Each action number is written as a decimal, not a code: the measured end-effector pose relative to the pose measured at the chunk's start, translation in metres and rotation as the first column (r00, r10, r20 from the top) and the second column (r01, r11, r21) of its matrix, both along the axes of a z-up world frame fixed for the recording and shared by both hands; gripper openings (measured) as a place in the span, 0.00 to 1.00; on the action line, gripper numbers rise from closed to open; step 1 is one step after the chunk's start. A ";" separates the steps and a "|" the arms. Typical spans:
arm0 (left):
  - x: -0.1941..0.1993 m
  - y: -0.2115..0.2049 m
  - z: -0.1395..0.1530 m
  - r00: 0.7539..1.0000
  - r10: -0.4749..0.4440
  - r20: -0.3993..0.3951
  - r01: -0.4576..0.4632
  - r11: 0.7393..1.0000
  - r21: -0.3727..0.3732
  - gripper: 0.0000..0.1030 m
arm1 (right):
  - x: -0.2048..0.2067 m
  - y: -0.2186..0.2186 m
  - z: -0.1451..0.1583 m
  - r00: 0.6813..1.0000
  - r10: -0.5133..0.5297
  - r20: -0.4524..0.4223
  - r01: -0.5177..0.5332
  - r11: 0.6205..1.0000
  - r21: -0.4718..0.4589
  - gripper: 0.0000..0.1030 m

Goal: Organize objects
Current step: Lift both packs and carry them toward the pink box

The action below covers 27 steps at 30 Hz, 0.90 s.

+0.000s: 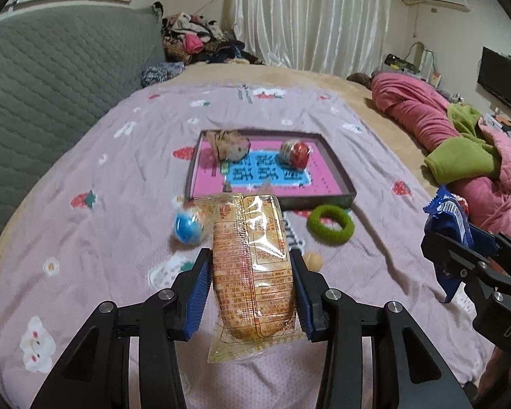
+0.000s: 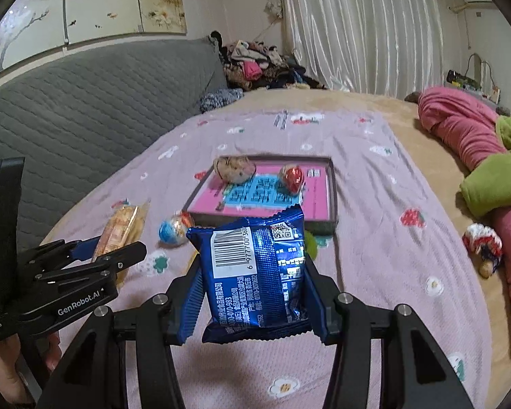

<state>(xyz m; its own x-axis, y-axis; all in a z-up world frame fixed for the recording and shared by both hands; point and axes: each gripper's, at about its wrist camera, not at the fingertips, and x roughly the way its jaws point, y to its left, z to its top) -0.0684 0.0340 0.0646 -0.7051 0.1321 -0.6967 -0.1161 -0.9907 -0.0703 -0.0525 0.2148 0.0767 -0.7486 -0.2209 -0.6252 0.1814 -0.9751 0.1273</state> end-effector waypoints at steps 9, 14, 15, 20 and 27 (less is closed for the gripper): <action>-0.023 0.003 0.028 0.999 -0.010 -0.047 0.010 1.000 -0.006 0.44 | -0.020 0.000 0.028 0.999 0.010 -0.049 -0.010 1.000 0.006 0.51; -0.038 0.007 0.041 0.997 -0.017 -0.069 0.016 1.000 -0.022 0.44 | -0.033 -0.001 0.038 0.998 0.011 -0.069 -0.010 1.000 0.012 0.51; -0.040 0.008 0.044 0.997 -0.019 -0.076 0.017 1.000 -0.024 0.44 | -0.036 -0.001 0.041 0.997 0.009 -0.074 -0.008 1.000 0.014 0.51; -0.050 0.010 0.056 0.995 -0.018 -0.095 0.015 0.999 -0.032 0.44 | -0.048 -0.003 0.055 0.995 0.010 -0.100 -0.009 1.000 0.018 0.51; -0.060 0.014 0.066 0.993 -0.027 -0.111 0.024 0.999 -0.033 0.44 | -0.064 -0.006 0.065 0.993 0.011 -0.119 -0.008 1.000 0.028 0.51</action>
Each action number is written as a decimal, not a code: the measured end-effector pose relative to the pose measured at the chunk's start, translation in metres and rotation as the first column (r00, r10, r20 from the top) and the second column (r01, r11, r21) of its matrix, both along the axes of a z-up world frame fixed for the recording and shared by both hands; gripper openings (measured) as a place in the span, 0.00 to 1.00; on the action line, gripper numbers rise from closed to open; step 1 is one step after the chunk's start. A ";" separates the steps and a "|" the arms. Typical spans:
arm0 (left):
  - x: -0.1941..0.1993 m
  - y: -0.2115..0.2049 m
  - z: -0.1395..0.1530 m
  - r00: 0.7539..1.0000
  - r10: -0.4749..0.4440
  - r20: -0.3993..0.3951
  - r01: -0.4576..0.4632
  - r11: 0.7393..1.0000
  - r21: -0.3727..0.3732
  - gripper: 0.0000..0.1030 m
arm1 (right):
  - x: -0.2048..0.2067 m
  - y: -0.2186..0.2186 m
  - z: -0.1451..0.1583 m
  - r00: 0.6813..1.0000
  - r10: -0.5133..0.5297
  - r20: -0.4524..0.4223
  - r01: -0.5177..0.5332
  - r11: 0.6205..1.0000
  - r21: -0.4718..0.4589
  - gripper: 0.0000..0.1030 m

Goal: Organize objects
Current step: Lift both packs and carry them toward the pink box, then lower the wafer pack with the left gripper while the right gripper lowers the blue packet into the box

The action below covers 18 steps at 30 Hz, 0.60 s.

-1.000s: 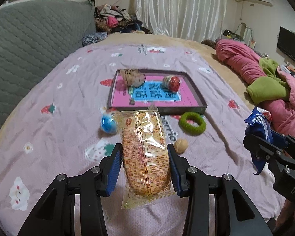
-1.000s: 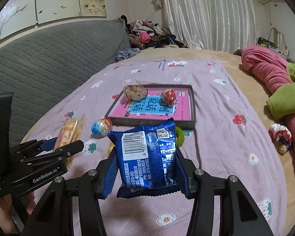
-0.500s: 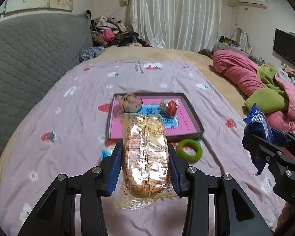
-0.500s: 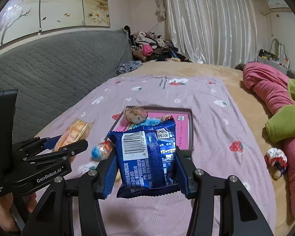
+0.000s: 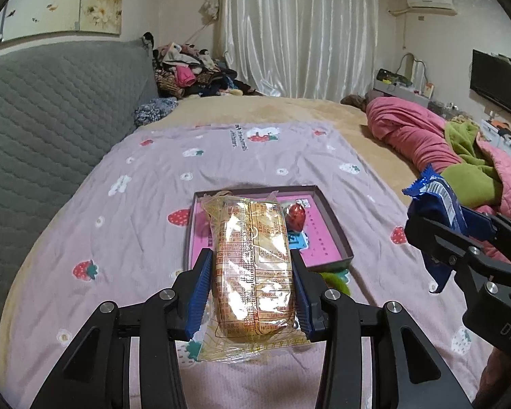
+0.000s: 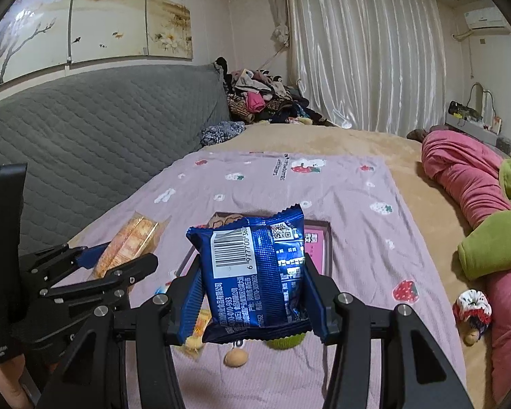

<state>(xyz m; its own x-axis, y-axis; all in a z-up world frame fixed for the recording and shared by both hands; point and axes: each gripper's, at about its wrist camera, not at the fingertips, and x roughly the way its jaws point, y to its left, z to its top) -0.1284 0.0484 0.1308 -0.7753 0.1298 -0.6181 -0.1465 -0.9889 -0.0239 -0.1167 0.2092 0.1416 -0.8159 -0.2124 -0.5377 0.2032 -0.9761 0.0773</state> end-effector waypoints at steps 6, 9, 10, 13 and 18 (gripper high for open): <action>-0.011 0.002 0.006 1.000 0.003 -0.010 -0.003 1.000 -0.007 0.44 | -0.012 -0.003 0.005 1.000 -0.001 -0.006 0.001 1.000 0.020 0.51; -0.017 0.003 0.008 1.000 0.004 -0.015 -0.004 1.000 -0.012 0.44 | -0.020 -0.003 0.005 1.000 0.000 -0.005 0.000 1.000 0.017 0.51; -0.020 0.003 0.009 1.000 0.004 -0.018 -0.004 1.000 -0.014 0.44 | -0.021 -0.003 0.005 1.000 0.000 -0.005 0.000 1.000 0.018 0.51; -0.025 0.002 0.011 1.000 0.007 -0.021 -0.007 1.000 -0.011 0.44 | -0.028 -0.003 0.005 1.000 -0.007 -0.004 0.007 1.000 0.019 0.51; -0.036 0.003 0.012 1.000 0.009 -0.027 -0.010 1.000 -0.015 0.44 | -0.039 -0.002 0.005 1.000 -0.009 -0.007 0.009 1.000 0.010 0.51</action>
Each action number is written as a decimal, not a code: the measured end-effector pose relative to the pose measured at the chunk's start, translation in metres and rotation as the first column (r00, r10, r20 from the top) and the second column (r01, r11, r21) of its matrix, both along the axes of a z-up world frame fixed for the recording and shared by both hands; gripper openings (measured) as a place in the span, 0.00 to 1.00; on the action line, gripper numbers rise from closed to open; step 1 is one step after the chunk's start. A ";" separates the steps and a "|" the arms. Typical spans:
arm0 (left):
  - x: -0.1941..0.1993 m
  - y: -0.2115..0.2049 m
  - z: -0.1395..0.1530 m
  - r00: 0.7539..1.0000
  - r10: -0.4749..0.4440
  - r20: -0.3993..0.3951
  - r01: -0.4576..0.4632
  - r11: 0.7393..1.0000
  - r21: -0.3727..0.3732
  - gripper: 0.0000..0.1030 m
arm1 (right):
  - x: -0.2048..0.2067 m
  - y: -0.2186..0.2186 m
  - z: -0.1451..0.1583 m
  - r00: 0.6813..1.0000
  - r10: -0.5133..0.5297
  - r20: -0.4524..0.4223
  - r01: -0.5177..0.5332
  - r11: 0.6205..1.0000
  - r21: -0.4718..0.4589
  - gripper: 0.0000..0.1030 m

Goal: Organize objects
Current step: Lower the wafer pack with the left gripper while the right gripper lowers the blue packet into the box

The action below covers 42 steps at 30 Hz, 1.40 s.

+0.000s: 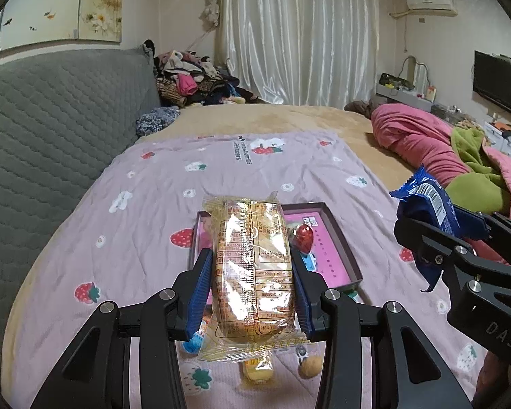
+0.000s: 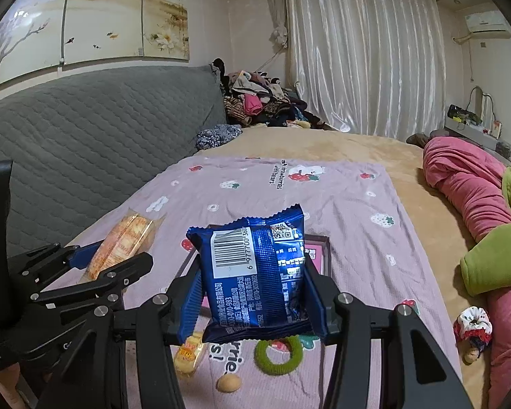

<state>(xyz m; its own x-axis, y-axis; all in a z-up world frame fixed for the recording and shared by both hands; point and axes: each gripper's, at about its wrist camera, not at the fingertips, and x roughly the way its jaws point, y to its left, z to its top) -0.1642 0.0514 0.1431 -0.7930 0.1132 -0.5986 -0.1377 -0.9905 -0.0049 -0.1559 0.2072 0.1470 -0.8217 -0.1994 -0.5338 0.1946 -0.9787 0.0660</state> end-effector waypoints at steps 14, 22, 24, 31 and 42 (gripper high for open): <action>-0.044 0.008 -0.004 1.000 -0.021 -0.003 0.021 1.000 0.017 0.44 | -0.039 0.001 0.002 1.000 -0.008 -0.025 0.008 1.000 -0.009 0.51; -0.092 -0.005 -0.017 1.000 0.015 0.011 -0.015 0.999 0.050 0.44 | -0.067 0.009 -0.002 0.999 -0.021 -0.041 0.021 1.000 -0.014 0.51; -0.105 -0.009 -0.023 1.000 0.022 0.015 -0.023 0.999 0.044 0.44 | -0.074 0.011 -0.009 0.999 -0.024 -0.036 0.024 1.000 -0.012 0.51; -0.139 -0.025 -0.062 0.998 0.046 0.051 -0.049 0.997 0.052 0.44 | -0.104 0.023 -0.049 0.999 -0.050 0.000 0.050 0.998 -0.044 0.51; -0.179 -0.026 -0.156 0.987 0.038 0.156 -0.051 0.995 0.084 0.44 | -0.140 0.034 -0.138 0.991 -0.064 0.115 0.073 0.994 -0.076 0.51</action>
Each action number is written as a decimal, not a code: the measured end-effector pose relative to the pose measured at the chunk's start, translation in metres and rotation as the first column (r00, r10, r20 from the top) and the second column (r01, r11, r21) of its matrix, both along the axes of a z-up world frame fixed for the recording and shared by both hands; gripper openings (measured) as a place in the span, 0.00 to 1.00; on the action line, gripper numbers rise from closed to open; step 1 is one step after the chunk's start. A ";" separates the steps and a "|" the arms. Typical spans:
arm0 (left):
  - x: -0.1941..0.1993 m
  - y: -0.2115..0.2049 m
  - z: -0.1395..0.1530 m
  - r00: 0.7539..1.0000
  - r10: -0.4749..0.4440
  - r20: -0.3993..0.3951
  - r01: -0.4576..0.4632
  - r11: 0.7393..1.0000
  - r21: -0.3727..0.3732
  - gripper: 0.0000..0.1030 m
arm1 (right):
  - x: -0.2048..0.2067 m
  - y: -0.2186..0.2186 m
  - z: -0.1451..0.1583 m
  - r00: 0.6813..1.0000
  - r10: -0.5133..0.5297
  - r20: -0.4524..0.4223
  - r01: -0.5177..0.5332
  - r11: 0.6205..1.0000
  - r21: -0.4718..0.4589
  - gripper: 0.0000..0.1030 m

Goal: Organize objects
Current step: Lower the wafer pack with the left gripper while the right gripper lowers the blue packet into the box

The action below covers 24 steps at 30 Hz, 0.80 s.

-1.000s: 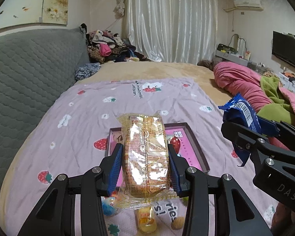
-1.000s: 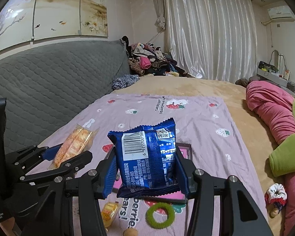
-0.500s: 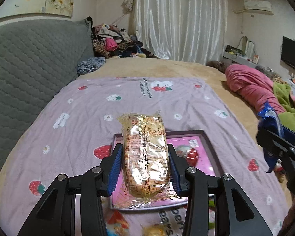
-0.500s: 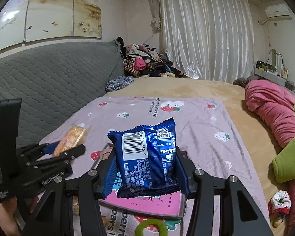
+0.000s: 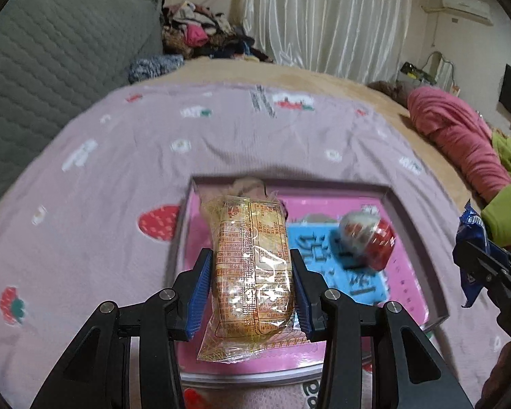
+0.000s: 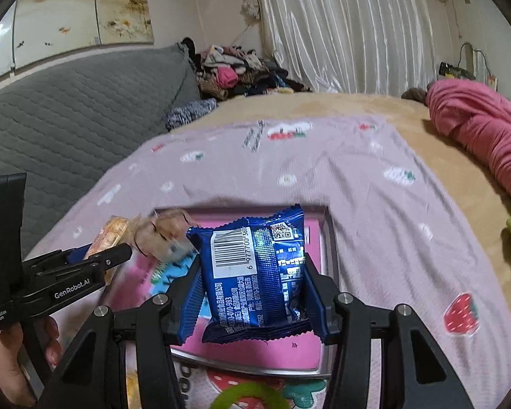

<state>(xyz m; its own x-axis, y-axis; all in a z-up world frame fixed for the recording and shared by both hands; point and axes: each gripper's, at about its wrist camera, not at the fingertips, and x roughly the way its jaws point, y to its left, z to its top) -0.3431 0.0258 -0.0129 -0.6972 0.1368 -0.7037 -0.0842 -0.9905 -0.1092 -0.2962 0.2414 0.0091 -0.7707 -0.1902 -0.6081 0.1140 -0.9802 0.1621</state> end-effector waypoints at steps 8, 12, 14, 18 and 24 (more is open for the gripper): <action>-0.015 0.010 -0.037 0.998 -0.035 0.053 0.036 0.999 -0.026 0.44 | -0.012 0.002 -0.044 0.996 0.006 0.085 -0.008 1.000 0.029 0.51; -0.016 0.012 -0.039 0.997 -0.045 0.067 0.048 0.998 -0.036 0.44 | -0.014 -0.004 -0.049 0.994 0.003 0.107 -0.010 0.998 0.061 0.51; -0.015 0.011 -0.041 0.996 -0.052 0.078 0.054 0.998 -0.032 0.44 | -0.015 -0.007 -0.053 0.993 -0.002 0.121 -0.007 0.997 0.071 0.51; -0.017 0.010 -0.046 0.993 -0.055 0.104 0.059 0.998 -0.033 0.44 | -0.017 -0.011 -0.062 0.989 0.000 0.151 -0.012 0.997 0.083 0.51; -0.020 0.008 -0.056 0.987 -0.059 0.147 0.062 0.998 -0.020 0.44 | -0.024 -0.011 -0.075 0.980 -0.010 0.197 -0.009 0.996 0.094 0.51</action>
<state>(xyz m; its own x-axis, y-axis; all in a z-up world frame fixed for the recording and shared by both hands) -0.3631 0.0338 -0.0691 -0.5774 0.1571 -0.8012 -0.1290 -0.9865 -0.1004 -0.3202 0.2300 -0.0662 -0.6342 -0.1244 -0.7631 0.0883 -0.9922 0.0883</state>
